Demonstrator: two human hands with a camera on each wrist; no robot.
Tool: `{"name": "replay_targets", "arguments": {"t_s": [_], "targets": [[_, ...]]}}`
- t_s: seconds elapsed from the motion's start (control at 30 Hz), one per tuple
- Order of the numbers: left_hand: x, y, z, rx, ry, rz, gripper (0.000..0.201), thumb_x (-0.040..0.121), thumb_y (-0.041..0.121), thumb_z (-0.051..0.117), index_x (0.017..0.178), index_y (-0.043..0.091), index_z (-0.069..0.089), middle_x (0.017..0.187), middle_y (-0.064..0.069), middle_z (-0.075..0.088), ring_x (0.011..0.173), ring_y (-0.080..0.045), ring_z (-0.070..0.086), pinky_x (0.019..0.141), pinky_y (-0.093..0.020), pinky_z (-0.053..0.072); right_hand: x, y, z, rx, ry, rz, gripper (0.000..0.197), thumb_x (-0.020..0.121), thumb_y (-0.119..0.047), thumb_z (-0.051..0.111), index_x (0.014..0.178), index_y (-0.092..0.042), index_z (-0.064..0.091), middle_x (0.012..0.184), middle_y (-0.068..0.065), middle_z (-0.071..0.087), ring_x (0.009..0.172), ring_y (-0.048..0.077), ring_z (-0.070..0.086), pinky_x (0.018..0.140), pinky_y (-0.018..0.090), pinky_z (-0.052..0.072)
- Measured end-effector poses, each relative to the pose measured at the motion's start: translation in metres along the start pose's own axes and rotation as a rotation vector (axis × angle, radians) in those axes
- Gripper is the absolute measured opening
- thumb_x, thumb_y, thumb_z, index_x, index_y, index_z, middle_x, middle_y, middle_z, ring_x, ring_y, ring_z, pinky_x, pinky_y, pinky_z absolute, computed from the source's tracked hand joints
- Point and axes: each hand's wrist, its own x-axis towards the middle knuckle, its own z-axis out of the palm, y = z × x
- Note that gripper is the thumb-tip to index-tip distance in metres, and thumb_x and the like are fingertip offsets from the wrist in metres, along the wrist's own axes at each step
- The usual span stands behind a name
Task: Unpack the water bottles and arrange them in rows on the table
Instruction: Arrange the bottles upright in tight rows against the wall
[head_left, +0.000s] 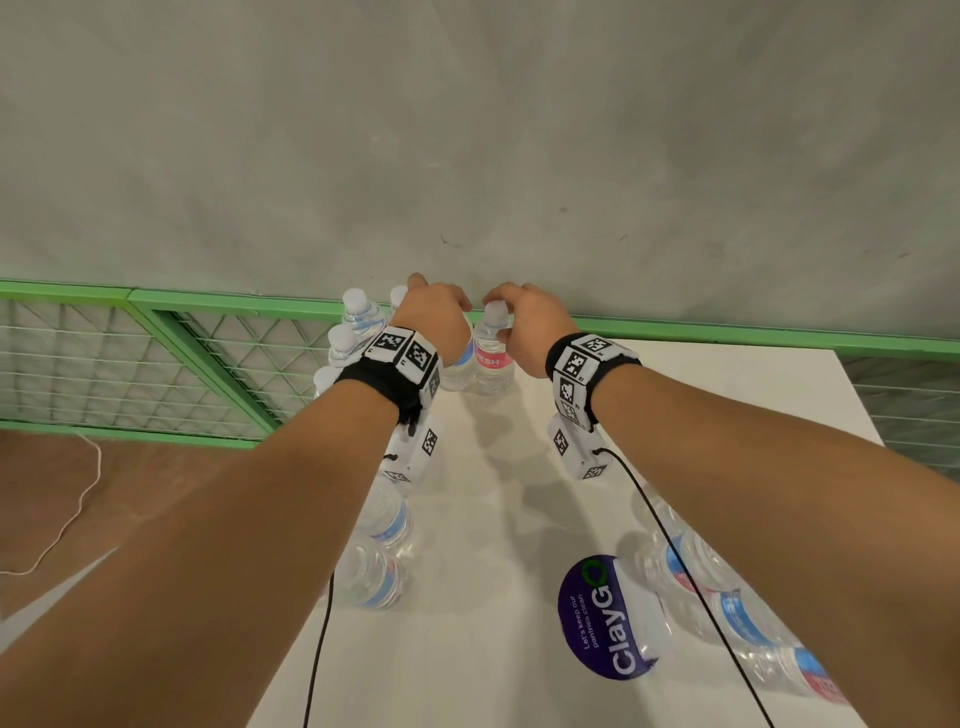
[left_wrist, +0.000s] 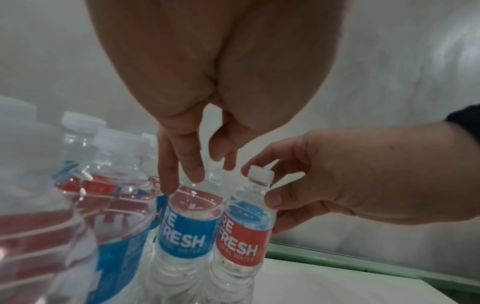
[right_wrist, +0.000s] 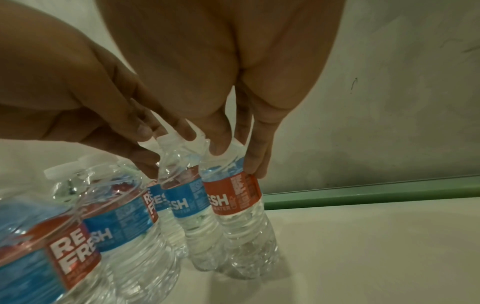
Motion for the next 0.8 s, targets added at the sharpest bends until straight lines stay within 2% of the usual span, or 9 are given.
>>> {"name": "replay_targets", "arguments": {"t_s": [0.07, 0.17, 0.33, 0.43, 0.5, 0.57, 0.67, 0.73, 0.8], "targets": [[0.000, 0.000, -0.003, 0.014, -0.004, 0.004, 0.052, 0.090, 0.003, 0.041, 0.136, 0.024, 0.054, 0.129, 0.000, 0.058, 0.123, -0.024, 0.037, 0.092, -0.026, 0.040, 0.001, -0.001, 0.000, 0.008, -0.003, 0.007, 0.048, 0.084, -0.003, 0.066, 0.129, -0.019, 0.057, 0.117, 0.013, 0.058, 0.105, 0.031, 0.058, 0.089, 0.037, 0.050], [-0.001, -0.001, -0.006, 0.012, -0.024, 0.017, 0.056, 0.090, 0.001, 0.040, 0.139, 0.024, 0.051, 0.132, 0.001, 0.058, 0.125, -0.025, 0.036, 0.099, -0.029, 0.043, 0.001, -0.001, -0.001, 0.000, -0.004, 0.005, 0.047, 0.086, -0.004, 0.065, 0.129, -0.018, 0.057, 0.117, 0.013, 0.058, 0.106, 0.031, 0.058, 0.088, 0.034, 0.048], [-0.010, -0.003, -0.006, -0.135, 0.037, -0.021, 0.052, 0.088, 0.003, 0.047, 0.136, 0.023, 0.051, 0.132, -0.011, 0.047, 0.116, -0.025, 0.049, 0.095, -0.027, 0.043, 0.002, -0.002, -0.005, -0.031, -0.038, 0.016, 0.051, 0.084, -0.001, 0.064, 0.131, -0.019, 0.054, 0.119, 0.013, 0.059, 0.107, 0.031, 0.059, 0.088, 0.034, 0.050], [-0.021, 0.001, -0.011, -0.180, 0.048, -0.029, 0.048, 0.089, 0.007, 0.048, 0.136, 0.019, 0.050, 0.133, -0.013, 0.044, 0.116, -0.027, 0.051, 0.092, -0.027, 0.042, -0.002, -0.005, -0.008, 0.006, -0.032, 0.064, 0.066, 0.080, -0.002, 0.064, 0.139, -0.022, 0.043, 0.125, 0.013, 0.056, 0.111, 0.030, 0.058, 0.086, 0.031, 0.047], [-0.031, 0.006, -0.019, -0.248, 0.082, -0.040, 0.044, 0.090, 0.009, 0.053, 0.133, 0.017, 0.053, 0.132, -0.013, 0.041, 0.108, -0.029, 0.057, 0.088, -0.027, 0.042, -0.009, -0.009, -0.016, 0.045, -0.030, 0.116, 0.069, 0.080, -0.008, 0.068, 0.141, -0.022, 0.039, 0.130, 0.013, 0.051, 0.113, 0.029, 0.056, 0.084, 0.027, 0.042], [-0.042, 0.014, -0.028, -0.301, 0.165, 0.003, 0.037, 0.089, 0.013, 0.057, 0.126, 0.015, 0.059, 0.128, -0.011, 0.047, 0.102, -0.028, 0.060, 0.087, -0.027, 0.043, -0.022, -0.012, -0.034, 0.054, -0.055, 0.147, 0.060, 0.082, -0.021, 0.071, 0.136, -0.020, 0.047, 0.130, 0.010, 0.052, 0.110, 0.026, 0.058, 0.082, 0.024, 0.040], [-0.064, 0.035, -0.036, -0.458, 0.257, 0.130, 0.020, 0.088, 0.016, 0.060, 0.106, 0.017, 0.068, 0.103, 0.000, 0.065, 0.089, -0.017, 0.061, 0.082, -0.023, 0.046, -0.066, -0.008, -0.078, 0.145, -0.012, 0.142, 0.035, 0.082, -0.033, 0.071, 0.115, -0.022, 0.063, 0.106, 0.002, 0.066, 0.090, 0.018, 0.063, 0.070, 0.022, 0.044], [-0.084, 0.056, -0.032, -0.596, 0.225, 0.205, 0.013, 0.088, 0.014, 0.061, 0.097, 0.020, 0.068, 0.087, 0.006, 0.067, 0.071, -0.012, 0.061, 0.068, -0.017, 0.046, -0.108, 0.000, -0.108, 0.186, 0.054, 0.142, 0.025, 0.084, -0.035, 0.070, 0.106, -0.024, 0.064, 0.092, -0.002, 0.067, 0.075, 0.010, 0.060, 0.059, 0.017, 0.040], [-0.107, 0.078, -0.019, -0.680, 0.164, 0.304, 0.015, 0.089, 0.012, 0.061, 0.095, 0.023, 0.069, 0.087, 0.005, 0.068, 0.069, -0.015, 0.062, 0.064, -0.019, 0.046, -0.150, 0.011, -0.129, 0.199, 0.102, 0.163, 0.021, 0.085, -0.036, 0.069, 0.102, -0.025, 0.064, 0.089, -0.004, 0.066, 0.071, 0.005, 0.058, 0.058, 0.016, 0.039]]}}
